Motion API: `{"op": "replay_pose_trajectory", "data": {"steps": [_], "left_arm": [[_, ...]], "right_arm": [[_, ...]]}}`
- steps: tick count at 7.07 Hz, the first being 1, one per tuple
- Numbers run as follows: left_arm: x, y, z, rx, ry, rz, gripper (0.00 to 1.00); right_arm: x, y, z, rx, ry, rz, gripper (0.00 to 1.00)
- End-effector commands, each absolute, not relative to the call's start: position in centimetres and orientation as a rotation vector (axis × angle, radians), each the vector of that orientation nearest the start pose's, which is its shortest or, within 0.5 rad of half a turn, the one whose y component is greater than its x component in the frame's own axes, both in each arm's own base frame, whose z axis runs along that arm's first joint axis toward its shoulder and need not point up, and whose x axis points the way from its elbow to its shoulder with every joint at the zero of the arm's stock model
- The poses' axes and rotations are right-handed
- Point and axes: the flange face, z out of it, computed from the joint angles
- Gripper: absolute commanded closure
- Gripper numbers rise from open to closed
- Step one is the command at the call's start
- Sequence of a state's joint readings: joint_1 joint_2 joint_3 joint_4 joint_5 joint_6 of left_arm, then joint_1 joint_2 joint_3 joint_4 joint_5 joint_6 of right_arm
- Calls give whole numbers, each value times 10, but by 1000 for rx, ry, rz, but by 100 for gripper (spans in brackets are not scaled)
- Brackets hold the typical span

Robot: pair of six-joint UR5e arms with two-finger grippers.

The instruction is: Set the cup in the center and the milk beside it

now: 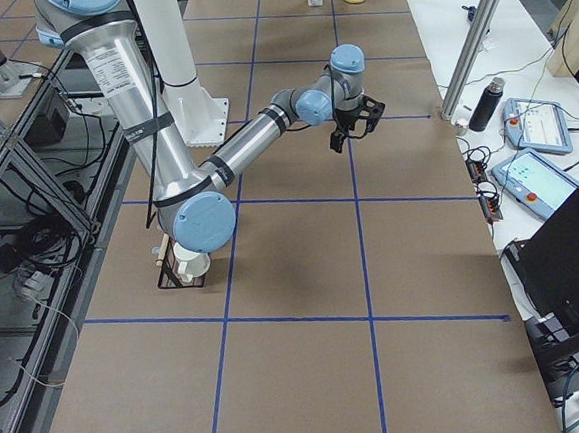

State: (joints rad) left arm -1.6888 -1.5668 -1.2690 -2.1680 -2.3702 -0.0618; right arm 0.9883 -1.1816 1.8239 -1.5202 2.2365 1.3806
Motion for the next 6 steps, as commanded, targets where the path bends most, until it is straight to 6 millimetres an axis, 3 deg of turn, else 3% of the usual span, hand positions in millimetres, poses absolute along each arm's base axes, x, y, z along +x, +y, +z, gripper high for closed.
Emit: {"op": "replay_pose_trajectory", "data": {"steps": [1, 3, 4, 5, 6], "left_arm": [[-107, -479, 750, 273, 787, -48, 2], [-96, -478, 760, 254, 781, -32, 2], [-92, -480, 764, 241, 770, -29, 12], [-90, -483, 763, 238, 764, -29, 42], [-90, -487, 761, 230, 767, -48, 87]], "right_arm": [[-271, -542, 318, -163, -917, 510, 0], [-265, -540, 325, -165, -912, 519, 0], [-240, -540, 335, -154, -914, 522, 0], [-208, -534, 358, -128, -903, 489, 0], [-165, -526, 390, -104, -879, 449, 0]]}}
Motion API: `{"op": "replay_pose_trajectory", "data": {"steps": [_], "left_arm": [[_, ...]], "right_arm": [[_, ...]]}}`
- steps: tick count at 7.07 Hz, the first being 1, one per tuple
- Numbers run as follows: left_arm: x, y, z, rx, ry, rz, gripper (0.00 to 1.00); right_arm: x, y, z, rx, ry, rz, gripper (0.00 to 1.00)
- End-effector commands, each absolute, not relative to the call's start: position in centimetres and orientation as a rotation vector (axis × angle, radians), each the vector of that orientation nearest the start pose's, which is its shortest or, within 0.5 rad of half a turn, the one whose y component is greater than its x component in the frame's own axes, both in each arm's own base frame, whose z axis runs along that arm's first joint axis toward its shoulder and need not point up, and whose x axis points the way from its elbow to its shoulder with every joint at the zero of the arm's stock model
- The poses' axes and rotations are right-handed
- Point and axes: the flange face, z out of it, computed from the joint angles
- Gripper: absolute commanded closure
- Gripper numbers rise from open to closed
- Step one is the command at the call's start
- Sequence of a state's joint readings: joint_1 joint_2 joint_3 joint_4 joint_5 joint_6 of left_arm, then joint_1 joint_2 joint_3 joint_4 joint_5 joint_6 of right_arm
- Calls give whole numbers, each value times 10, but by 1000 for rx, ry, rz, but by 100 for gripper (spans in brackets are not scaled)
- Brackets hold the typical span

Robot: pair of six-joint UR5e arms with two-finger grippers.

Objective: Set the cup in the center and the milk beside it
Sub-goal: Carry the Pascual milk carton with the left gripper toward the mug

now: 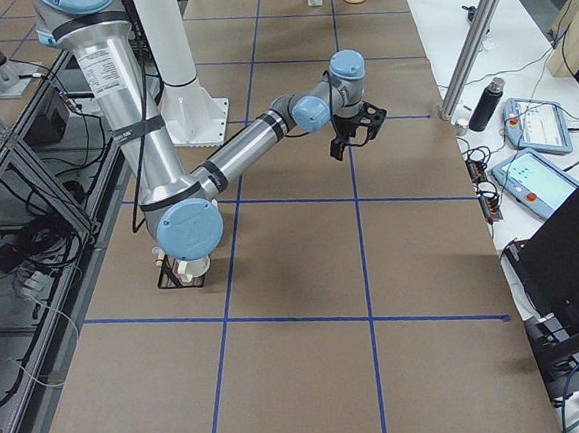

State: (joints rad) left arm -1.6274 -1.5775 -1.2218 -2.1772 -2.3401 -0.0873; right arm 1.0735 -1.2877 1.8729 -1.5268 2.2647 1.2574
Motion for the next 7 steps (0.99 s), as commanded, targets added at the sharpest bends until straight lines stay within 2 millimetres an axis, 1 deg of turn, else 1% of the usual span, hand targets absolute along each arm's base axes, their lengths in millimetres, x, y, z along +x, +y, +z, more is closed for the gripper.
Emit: {"op": "replay_pose_trajectory", "data": {"steps": [1, 2, 3, 4, 5, 6, 7], "left_arm": [[-90, -496, 751, 230, 773, -90, 100], [-90, -509, 733, 243, 779, -89, 100], [-81, -539, 668, 222, 787, -102, 100], [-57, -555, 567, 166, 790, -103, 100], [-20, -566, 451, 140, 800, -109, 100], [51, -583, 354, 115, 814, -135, 100], [124, -588, 293, 99, 823, -155, 100]], "right_arm": [[-111, -508, 435, -70, -852, 360, 0], [-66, -497, 469, -30, -835, 288, 0], [-49, -491, 485, -23, -817, 256, 0], [-37, -482, 498, -20, -808, 243, 0], [-36, -479, 502, -19, -806, 230, 0], [-36, -478, 501, -15, -807, 227, 0], [-36, -478, 502, -15, -807, 227, 0]]}}
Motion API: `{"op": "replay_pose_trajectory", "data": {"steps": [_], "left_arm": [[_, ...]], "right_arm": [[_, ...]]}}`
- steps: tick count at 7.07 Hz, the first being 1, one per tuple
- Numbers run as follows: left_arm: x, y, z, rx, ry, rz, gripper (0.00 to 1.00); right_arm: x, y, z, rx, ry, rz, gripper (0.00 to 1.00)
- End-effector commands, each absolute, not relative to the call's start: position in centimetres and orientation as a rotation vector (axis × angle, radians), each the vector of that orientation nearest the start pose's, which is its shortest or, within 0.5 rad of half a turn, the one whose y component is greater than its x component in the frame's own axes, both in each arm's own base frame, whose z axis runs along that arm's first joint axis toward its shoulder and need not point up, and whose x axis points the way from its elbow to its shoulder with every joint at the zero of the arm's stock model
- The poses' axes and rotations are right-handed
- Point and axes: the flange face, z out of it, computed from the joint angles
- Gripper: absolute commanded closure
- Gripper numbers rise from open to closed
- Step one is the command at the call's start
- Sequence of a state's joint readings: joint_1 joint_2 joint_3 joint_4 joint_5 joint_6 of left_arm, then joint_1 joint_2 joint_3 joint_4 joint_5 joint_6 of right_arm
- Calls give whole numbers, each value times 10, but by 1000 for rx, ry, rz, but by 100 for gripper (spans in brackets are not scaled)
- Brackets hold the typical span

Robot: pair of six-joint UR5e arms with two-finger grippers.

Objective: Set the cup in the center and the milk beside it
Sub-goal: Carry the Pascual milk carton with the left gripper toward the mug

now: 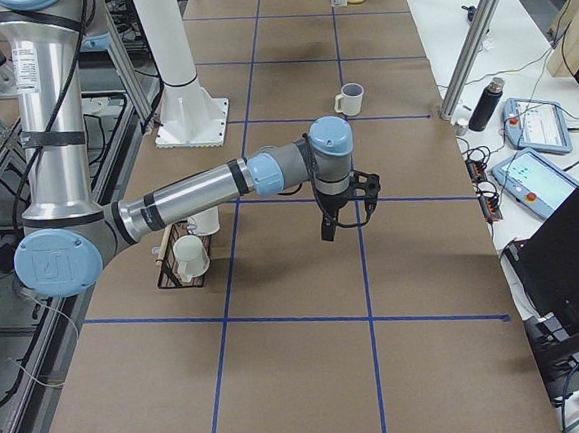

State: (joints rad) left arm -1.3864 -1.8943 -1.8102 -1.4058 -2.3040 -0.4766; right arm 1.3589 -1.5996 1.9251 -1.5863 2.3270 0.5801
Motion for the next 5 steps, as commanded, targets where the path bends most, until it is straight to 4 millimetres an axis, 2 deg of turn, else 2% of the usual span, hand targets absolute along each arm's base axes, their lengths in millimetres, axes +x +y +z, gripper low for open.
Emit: {"op": "replay_pose_trajectory", "data": {"steps": [1, 2, 3, 4, 5], "left_arm": [[216, -583, 236, 56, 858, -142, 100], [305, -593, 179, 35, 839, -177, 100], [386, -596, 134, 16, 815, -199, 100], [430, -602, 125, 24, 825, -191, 100], [434, -603, 132, 27, 828, -192, 100]], "right_arm": [[-36, -479, 501, -13, -806, 227, 0], [-35, -479, 506, -14, -801, 219, 0], [-35, -479, 508, -12, -799, 204, 0], [-35, -480, 508, -10, -796, 204, 0], [-36, -480, 508, -10, -796, 202, 0]]}}
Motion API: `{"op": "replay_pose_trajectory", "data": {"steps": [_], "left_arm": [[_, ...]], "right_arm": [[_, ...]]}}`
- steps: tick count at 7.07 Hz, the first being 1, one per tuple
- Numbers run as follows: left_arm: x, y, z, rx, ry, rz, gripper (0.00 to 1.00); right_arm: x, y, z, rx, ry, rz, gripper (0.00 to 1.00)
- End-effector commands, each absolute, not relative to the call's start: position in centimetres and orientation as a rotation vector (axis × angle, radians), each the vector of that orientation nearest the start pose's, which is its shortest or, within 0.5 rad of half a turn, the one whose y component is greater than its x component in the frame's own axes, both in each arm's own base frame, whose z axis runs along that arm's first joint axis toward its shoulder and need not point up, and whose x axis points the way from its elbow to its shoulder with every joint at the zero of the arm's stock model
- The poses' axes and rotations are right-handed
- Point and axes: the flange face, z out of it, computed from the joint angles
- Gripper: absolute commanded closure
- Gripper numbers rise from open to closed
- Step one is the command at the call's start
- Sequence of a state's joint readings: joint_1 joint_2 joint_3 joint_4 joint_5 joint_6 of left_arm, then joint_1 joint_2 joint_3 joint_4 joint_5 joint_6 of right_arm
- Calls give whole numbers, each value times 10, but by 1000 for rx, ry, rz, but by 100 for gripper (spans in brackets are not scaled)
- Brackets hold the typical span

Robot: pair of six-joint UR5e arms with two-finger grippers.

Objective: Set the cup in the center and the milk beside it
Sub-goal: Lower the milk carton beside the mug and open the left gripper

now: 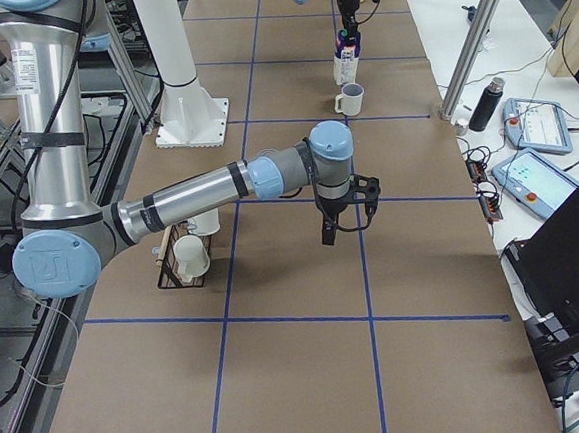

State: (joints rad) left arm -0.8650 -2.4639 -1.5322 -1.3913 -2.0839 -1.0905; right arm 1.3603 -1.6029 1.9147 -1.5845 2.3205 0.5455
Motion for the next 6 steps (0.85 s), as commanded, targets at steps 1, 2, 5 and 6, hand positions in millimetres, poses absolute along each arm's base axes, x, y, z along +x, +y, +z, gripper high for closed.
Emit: {"op": "replay_pose_trajectory", "data": {"steps": [1, 2, 5, 6], "left_arm": [[434, -605, 135, 31, 824, -194, 100], [434, -610, 140, 51, 805, -205, 100], [442, -614, 149, 57, 817, -201, 94], [444, -613, 149, 70, 832, -189, 20]], "right_arm": [[-36, -479, 507, -10, -801, 202, 0], [-36, -480, 506, -9, -801, 200, 0], [-37, -480, 505, -8, -804, 200, 0], [-36, -480, 505, -7, -802, 201, 0]]}}
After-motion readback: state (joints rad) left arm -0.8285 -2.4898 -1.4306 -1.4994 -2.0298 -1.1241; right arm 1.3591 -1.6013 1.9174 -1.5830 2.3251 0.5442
